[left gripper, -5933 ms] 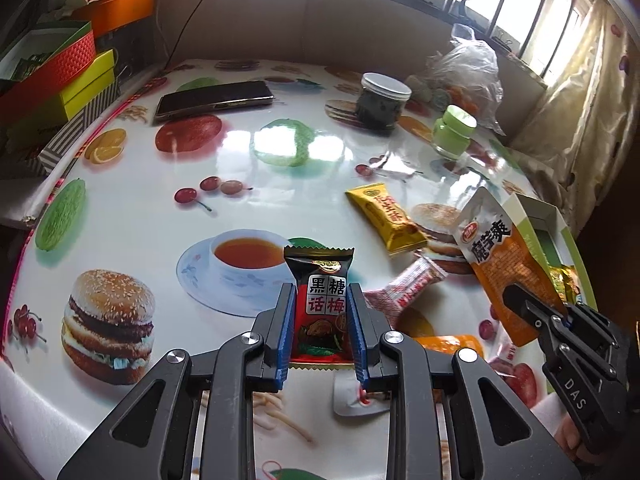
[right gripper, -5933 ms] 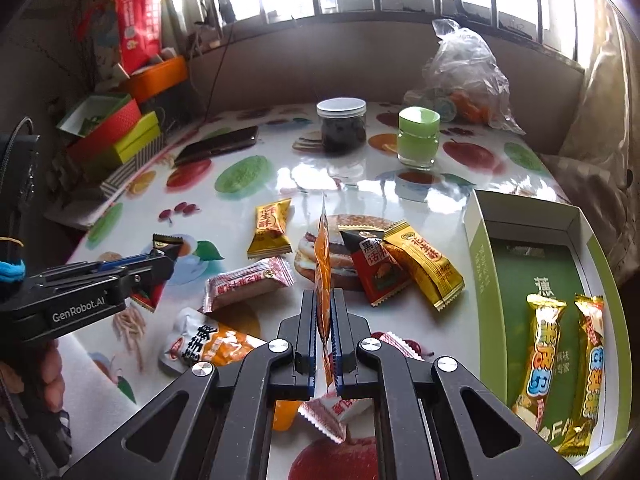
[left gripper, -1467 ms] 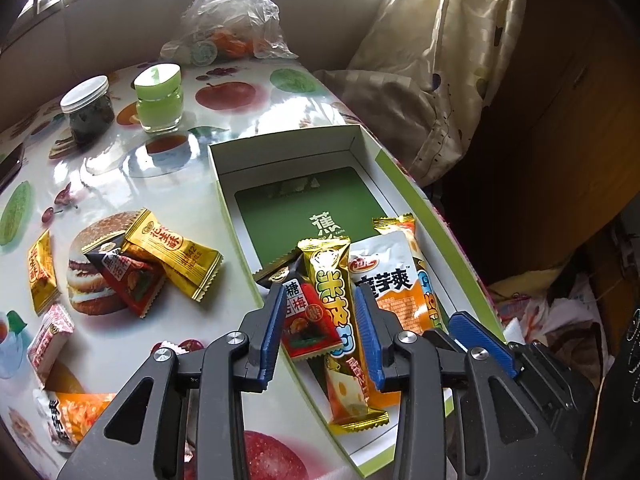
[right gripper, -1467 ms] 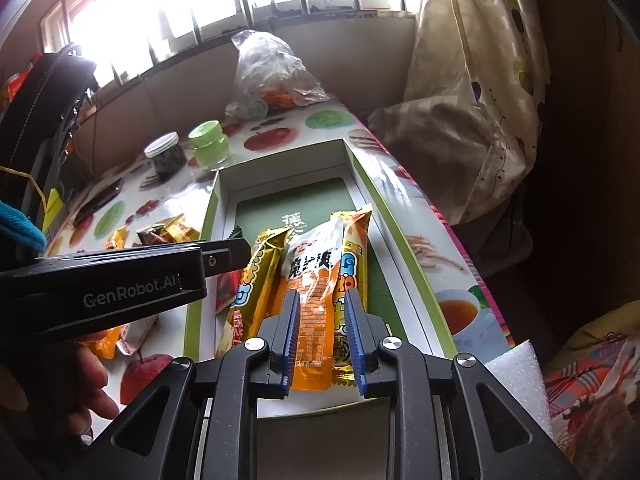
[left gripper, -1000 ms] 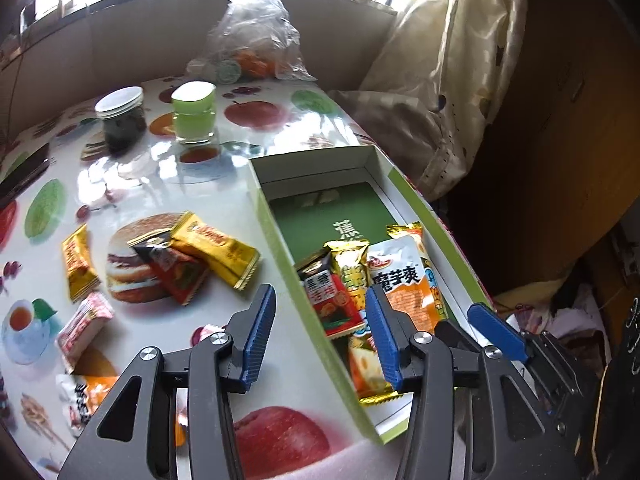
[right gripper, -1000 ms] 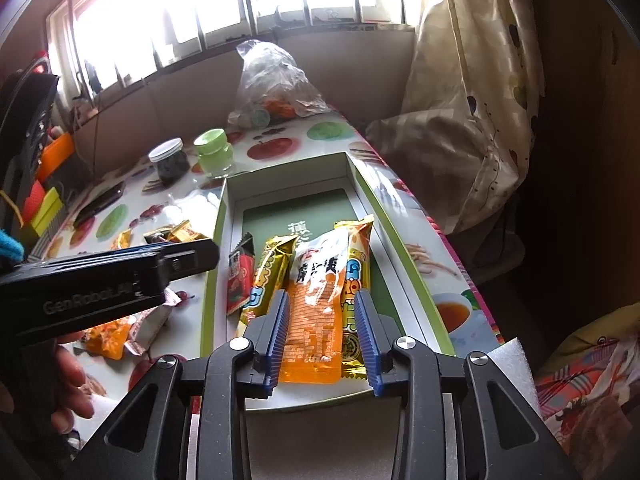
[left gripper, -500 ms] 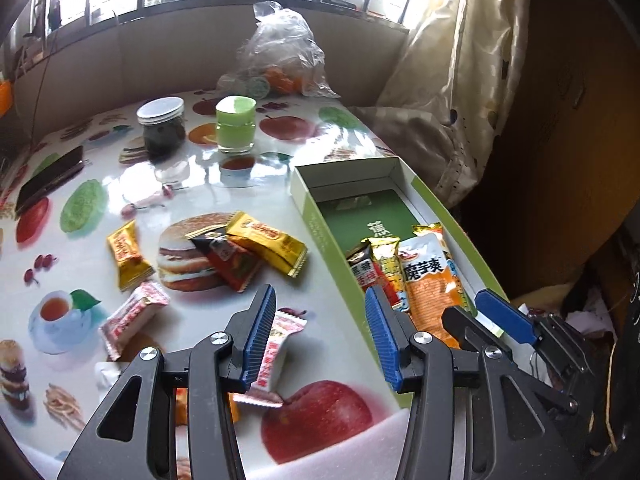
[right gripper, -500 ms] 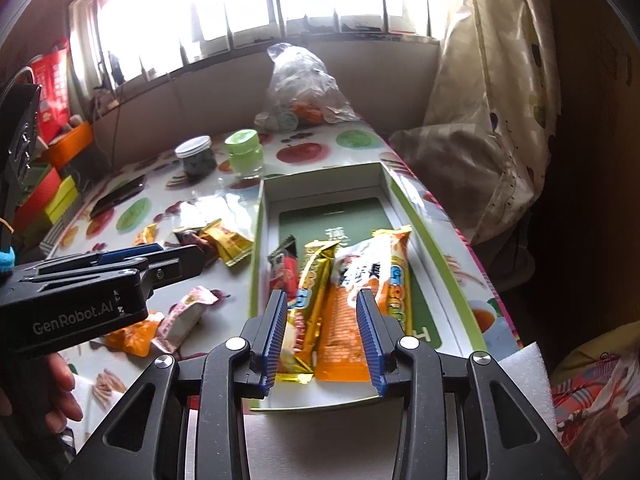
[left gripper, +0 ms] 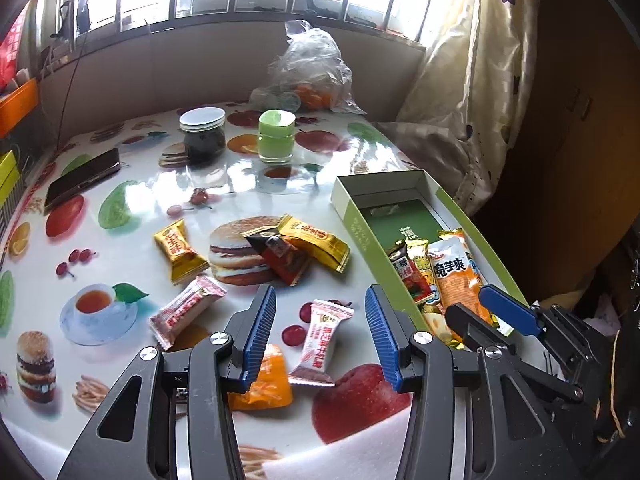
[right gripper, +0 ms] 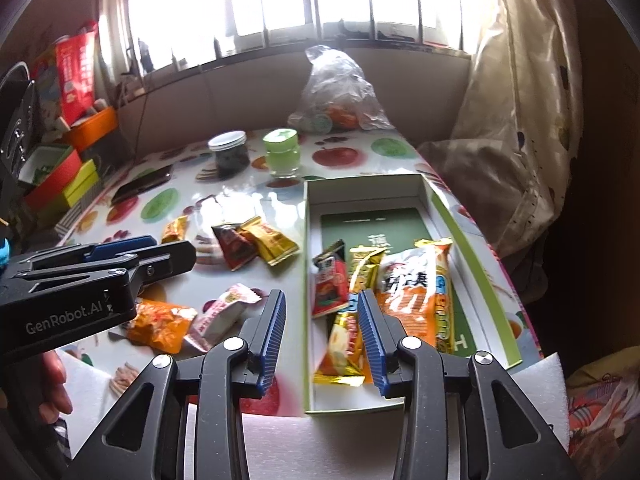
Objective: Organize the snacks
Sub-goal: 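Move both open tools back over the snack pile, then close the right tool on the orange konjac packet and lift it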
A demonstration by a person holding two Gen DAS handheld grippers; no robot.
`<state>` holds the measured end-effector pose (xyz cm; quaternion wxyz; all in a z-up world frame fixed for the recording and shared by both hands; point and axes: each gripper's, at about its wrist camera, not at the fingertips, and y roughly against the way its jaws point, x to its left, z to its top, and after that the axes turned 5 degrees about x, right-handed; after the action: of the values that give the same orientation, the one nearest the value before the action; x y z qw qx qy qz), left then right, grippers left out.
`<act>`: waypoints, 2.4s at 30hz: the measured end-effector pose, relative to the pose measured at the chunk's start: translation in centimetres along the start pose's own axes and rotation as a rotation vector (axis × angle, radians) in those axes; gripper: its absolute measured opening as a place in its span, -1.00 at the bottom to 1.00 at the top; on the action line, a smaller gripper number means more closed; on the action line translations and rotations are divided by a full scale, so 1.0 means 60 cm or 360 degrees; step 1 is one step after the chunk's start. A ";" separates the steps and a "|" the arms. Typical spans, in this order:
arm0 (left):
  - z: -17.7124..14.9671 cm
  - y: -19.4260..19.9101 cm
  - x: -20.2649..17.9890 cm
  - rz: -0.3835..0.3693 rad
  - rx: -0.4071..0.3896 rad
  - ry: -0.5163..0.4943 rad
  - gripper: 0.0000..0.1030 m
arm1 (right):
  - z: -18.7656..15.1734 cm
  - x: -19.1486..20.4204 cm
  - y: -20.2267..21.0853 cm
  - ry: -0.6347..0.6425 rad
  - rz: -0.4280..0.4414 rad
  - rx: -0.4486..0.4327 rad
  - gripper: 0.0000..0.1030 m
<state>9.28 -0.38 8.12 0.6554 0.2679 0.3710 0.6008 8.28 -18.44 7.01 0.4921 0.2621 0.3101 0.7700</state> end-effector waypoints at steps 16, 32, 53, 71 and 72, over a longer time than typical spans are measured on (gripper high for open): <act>-0.039 0.011 0.106 0.0116 0.0048 0.0147 -0.07 | -0.005 0.091 -0.040 0.0273 0.0143 0.0124 -0.17; -0.070 0.014 0.211 0.0226 0.0081 0.0392 -0.07 | -0.022 0.195 -0.094 0.0611 0.0370 0.0250 0.05; -0.085 0.003 0.267 0.0251 0.0127 0.0516 -0.07 | -0.032 0.283 -0.140 0.1057 0.0424 0.0292 0.24; -0.086 0.001 0.279 0.0247 0.0136 0.0540 -0.07 | -0.006 0.278 -0.175 0.0971 0.0597 0.0423 0.36; -0.086 0.001 0.280 0.0244 0.0136 0.0540 -0.07 | -0.006 0.277 -0.176 0.0963 0.0597 0.0423 0.36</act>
<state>5.10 15.71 2.39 0.5238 0.2178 0.4798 0.6693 8.02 0.20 0.68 0.1904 0.1366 0.4853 0.8424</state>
